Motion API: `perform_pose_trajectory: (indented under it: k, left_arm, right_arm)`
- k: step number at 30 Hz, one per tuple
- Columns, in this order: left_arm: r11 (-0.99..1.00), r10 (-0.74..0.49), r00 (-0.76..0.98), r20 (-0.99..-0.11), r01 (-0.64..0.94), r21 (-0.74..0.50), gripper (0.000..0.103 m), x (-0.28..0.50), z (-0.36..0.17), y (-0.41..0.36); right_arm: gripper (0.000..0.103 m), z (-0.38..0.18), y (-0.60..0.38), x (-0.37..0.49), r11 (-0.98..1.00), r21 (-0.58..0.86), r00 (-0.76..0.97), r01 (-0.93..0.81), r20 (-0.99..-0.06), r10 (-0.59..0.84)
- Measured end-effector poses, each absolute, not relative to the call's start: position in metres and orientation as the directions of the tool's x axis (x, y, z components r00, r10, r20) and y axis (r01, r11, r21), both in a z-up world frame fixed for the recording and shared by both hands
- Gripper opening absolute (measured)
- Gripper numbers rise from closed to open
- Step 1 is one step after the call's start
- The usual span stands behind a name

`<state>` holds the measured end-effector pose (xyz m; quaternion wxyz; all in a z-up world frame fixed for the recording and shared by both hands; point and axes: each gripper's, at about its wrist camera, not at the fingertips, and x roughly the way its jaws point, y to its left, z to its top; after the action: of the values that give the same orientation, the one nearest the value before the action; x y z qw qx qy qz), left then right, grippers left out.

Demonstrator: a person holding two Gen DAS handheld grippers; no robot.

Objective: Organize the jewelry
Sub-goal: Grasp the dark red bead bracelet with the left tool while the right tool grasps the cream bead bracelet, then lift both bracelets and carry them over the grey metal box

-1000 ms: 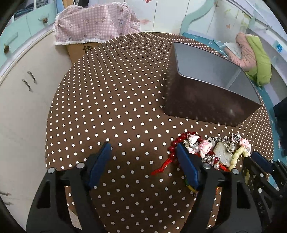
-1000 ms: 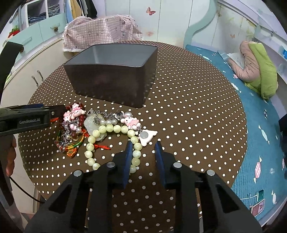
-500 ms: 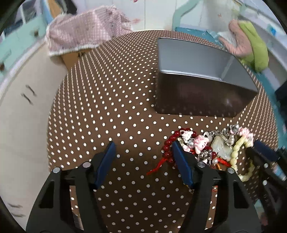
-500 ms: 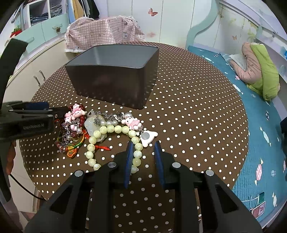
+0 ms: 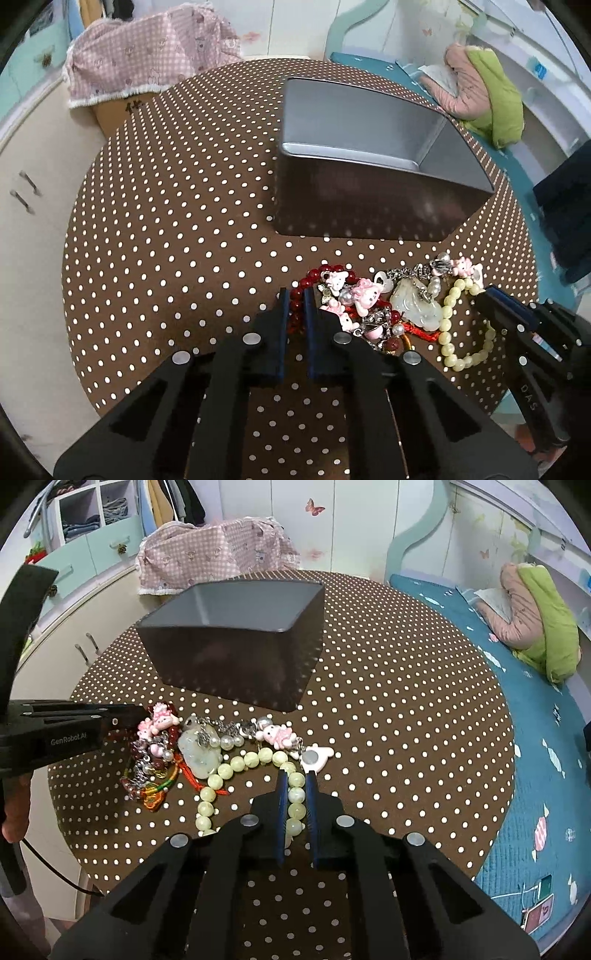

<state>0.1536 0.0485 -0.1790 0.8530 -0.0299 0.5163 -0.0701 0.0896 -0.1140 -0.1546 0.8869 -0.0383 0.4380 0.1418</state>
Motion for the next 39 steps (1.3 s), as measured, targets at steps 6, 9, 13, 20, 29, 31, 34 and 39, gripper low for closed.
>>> perform_pose_trajectory:
  k: [6,9,13,20,29,31,34,39]
  left_arm:
    - [0.98,-0.2,0.476,-0.856,0.083,-0.183,0.007,0.151,-0.163,0.064]
    - [0.975,-0.22,0.491,-0.843,0.083,-0.206,0.007,0.147,-0.154,0.069]
    - [0.967,-0.251,0.507,-0.825,0.093,-0.237,0.007,0.147,-0.139,0.079]
    - [0.953,-0.297,0.526,-0.797,0.117,-0.278,0.007,0.143,-0.111,0.079]
    - [0.944,-0.329,0.588,-0.739,0.171,-0.283,0.008,0.142,-0.066,0.072]
    - [0.944,-0.328,0.598,-0.731,0.175,-0.281,0.008,0.144,-0.057,0.072]
    - [0.943,-0.329,0.61,-0.72,0.183,-0.277,0.008,0.146,-0.047,0.069]
    - [0.939,-0.341,0.626,-0.701,0.199,-0.28,0.008,0.145,-0.037,0.064]
  right_arm:
    - [0.008,-0.142,-0.123,0.09,0.955,0.092,0.594,-0.283,-0.765,0.249]
    - [0.008,-0.132,-0.128,0.089,0.955,0.097,0.611,-0.28,-0.749,0.255]
    - [0.008,-0.119,-0.131,0.086,0.953,0.104,0.635,-0.286,-0.724,0.269]
    - [0.008,-0.103,-0.135,0.09,0.954,0.107,0.667,-0.279,-0.693,0.273]
    - [0.008,-0.08,-0.129,0.096,0.949,0.075,0.711,-0.307,-0.645,0.281]
    - [0.008,-0.076,-0.126,0.098,0.946,0.077,0.715,-0.314,-0.636,0.289]
    - [0.008,-0.068,-0.122,0.1,0.943,0.073,0.724,-0.326,-0.622,0.298]
    - [0.009,-0.066,-0.121,0.096,0.928,0.093,0.716,-0.36,-0.611,0.339]
